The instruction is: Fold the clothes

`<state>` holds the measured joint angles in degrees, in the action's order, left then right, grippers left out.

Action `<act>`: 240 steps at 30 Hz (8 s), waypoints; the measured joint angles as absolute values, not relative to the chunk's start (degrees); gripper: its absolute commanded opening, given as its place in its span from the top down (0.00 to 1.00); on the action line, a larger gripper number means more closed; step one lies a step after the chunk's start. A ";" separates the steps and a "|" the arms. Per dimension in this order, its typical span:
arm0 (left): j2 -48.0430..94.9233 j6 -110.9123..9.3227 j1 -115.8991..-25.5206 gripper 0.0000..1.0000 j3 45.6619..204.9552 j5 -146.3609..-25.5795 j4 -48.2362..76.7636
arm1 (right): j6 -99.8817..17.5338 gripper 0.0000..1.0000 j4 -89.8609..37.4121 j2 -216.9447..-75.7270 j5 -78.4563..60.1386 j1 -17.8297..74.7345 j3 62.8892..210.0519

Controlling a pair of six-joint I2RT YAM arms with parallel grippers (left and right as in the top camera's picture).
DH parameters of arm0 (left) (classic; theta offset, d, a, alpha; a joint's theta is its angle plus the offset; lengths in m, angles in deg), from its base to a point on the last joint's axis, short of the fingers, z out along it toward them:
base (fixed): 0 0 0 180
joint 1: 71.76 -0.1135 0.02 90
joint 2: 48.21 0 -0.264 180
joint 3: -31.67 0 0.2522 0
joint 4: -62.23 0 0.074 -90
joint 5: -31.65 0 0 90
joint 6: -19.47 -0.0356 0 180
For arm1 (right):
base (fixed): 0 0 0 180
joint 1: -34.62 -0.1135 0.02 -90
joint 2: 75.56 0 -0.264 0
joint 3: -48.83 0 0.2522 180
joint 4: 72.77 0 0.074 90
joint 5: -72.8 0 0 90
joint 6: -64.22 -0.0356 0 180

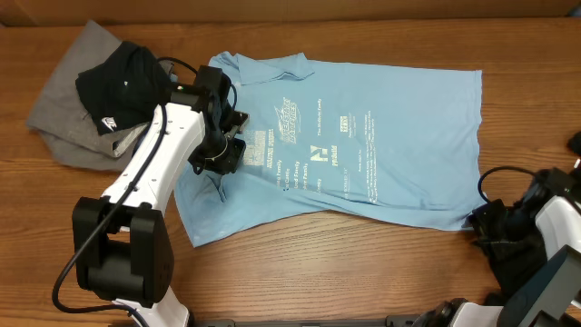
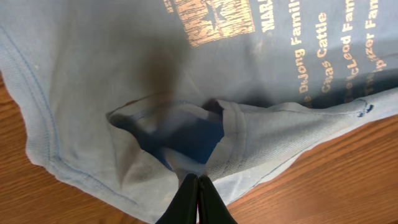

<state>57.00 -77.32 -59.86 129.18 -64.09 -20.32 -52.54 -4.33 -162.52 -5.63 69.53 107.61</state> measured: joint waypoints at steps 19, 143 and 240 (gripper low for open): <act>57.00 -76.66 -59.86 0.96 129.18 -63.20 -19.67 | -54.27 0.70 -14.52 -161.17 -4.34 69.84 101.69; 65.35 -78.63 -57.54 0.48 130.86 -70.06 -7.10 | -50.31 0.32 -9.08 -166.08 4.95 58.98 125.66; 68.50 -65.73 -64.25 0.77 131.17 -55.96 -11.52 | -49.72 0.31 -8.84 -166.08 5.96 59.00 125.66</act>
<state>68.50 -65.73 -64.25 131.17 -55.96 -11.52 -49.72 -8.84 -166.08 5.96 59.00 125.66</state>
